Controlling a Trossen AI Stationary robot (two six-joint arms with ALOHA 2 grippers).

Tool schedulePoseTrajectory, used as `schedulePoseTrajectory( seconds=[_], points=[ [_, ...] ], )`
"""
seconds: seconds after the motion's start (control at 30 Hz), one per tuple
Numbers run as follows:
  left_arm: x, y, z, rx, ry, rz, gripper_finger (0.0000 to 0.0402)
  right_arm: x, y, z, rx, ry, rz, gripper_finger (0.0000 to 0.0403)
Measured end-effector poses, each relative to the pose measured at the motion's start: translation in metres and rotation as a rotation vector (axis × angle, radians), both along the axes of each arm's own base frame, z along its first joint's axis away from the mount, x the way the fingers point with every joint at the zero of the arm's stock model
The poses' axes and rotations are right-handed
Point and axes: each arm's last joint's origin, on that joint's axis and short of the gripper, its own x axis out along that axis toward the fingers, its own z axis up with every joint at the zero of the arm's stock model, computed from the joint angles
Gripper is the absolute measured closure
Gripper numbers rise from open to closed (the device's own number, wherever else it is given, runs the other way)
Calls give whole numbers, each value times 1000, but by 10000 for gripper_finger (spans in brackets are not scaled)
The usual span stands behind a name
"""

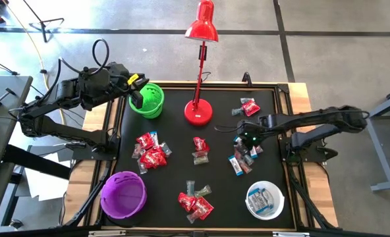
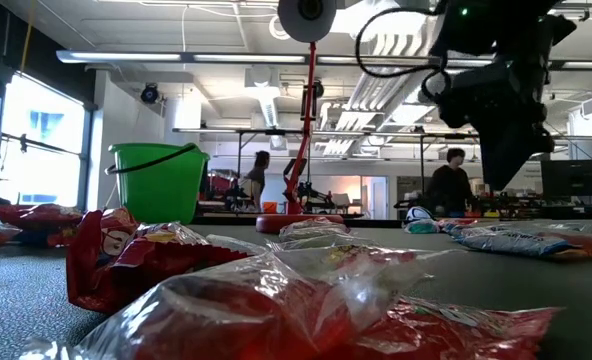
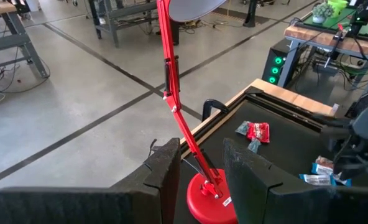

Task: Sort candy
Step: Put the white chocolate into the white bucket

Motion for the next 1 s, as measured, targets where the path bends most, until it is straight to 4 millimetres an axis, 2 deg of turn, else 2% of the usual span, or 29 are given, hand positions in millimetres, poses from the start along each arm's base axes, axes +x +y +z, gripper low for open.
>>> schedulePoseTrajectory(
  seconds=[0.23, 0.4, 0.67, 0.8, 1.0],
  points=[
    [0, 0, 0, 7, 6, -3, 296, 13, -7, -29, -111, 128, -16, 248],
    [0, 0, 0, 19, 18, -9, 296, 20, -12, -42, -114, 153, -31, 229],
    [0, 0, 0, 20, 19, -8, 296, 27, -16, -58, -87, 201, -36, 231],
    [0, 0, 0, 20, 20, -9, 296, 27, -16, -59, -78, 209, -64, 235],
    [0, 0, 0, 20, 20, -9, 296, 25, -16, -55, -72, 194, -92, 289]
  ],
)
